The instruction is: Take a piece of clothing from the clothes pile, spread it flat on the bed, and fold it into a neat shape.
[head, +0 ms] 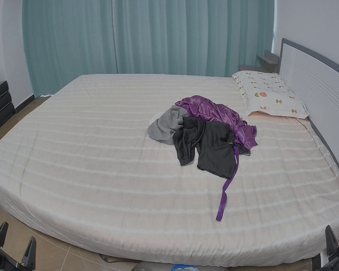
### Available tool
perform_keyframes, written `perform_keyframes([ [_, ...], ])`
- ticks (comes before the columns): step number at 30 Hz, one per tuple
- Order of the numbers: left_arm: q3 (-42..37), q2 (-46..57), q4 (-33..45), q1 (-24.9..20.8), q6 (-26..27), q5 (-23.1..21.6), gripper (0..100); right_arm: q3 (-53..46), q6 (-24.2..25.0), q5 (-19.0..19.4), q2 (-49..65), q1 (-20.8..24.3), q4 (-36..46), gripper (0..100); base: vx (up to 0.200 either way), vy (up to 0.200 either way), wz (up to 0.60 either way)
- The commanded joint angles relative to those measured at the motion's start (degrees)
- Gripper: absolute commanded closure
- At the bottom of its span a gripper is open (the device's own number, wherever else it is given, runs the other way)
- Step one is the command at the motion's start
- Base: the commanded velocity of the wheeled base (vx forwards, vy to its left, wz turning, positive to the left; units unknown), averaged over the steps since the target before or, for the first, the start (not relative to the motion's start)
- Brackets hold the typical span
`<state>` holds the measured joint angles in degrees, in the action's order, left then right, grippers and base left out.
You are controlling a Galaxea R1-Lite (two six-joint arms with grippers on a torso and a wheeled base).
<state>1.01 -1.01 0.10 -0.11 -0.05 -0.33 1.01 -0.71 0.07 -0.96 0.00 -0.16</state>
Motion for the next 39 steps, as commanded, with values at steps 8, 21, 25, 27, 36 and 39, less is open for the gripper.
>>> perform_keyframes([
  [8, -1.01, 0.84, -0.01, 0.02, 0.05, -0.02, 0, 8.92, 2.99, 2.56, -11.25, 0.26, -0.02, 0, 0.0, 0.0, 0.0],
  [21, -1.01, 0.84, -0.01, 0.02, -0.04, -0.02, 0, 12.17, 6.16, 6.43, -45.27, 7.91, -15.57, 0, 0.0, 0.0, 0.0],
  [25, -1.01, 0.84, -0.01, 0.02, -0.04, -0.02, 0, 14.28, 8.53, 6.43, -56.52, 11.16, -22.25, 0, 0.0, 0.0, 0.0],
  [27, -1.01, 0.84, -0.01, 0.02, 0.05, -0.02, 0, 17.53, 10.38, 6.08, -67.15, 12.83, -27.44, 0, 0.0, 0.0, 0.0],
  [36, -1.01, 0.84, -0.01, 0.02, 0.05, -0.02, 0, 27.46, 17.23, 5.46, -91.94, 16.7, -38.78, 0, 0.0, 0.0, 0.0],
  [39, -1.01, 0.84, -0.01, 0.02, -0.04, -0.02, 0, 31.6, 20.66, 5.29, -99.32, 18.37, -40.8, 0, 0.0, 0.0, 0.0],
])
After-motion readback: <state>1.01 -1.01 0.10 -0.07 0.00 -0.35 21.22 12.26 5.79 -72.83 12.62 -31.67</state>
